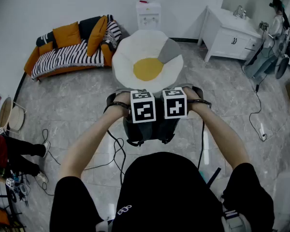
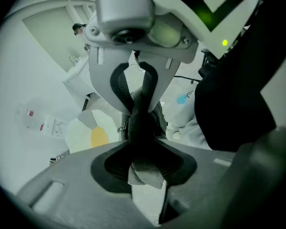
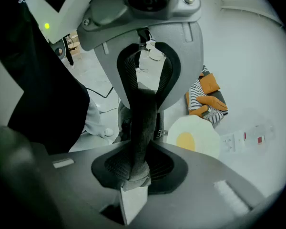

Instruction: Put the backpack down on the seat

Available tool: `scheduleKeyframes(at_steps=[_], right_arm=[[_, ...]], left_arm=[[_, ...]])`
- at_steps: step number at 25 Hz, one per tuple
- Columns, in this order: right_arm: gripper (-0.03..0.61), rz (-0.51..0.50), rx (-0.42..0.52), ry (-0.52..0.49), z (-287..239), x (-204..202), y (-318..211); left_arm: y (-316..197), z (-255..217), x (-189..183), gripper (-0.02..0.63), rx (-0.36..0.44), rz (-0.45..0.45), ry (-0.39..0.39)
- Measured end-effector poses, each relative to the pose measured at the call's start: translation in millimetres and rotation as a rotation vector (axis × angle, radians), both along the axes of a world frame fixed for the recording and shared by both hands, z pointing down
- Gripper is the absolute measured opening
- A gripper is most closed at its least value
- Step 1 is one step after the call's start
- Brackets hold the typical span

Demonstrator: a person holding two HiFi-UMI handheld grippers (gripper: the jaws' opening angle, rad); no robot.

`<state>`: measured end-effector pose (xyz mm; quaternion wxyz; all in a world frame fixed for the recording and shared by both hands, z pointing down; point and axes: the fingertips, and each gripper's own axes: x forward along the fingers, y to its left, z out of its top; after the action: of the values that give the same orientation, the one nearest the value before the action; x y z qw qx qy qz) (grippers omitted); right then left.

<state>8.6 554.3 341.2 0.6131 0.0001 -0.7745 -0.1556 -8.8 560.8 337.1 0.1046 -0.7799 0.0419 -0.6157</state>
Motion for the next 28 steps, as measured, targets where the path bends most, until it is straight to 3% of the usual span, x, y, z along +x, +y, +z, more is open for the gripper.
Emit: scheduleKeyframes(at_steps=[28], right_arm=[[0.075,-0.043,-0.012,0.006,9.6,38.7,-26.3]], left_arm=[[-25.4,8.2,38.9,0.139,-0.013,-0.035,-0.004]])
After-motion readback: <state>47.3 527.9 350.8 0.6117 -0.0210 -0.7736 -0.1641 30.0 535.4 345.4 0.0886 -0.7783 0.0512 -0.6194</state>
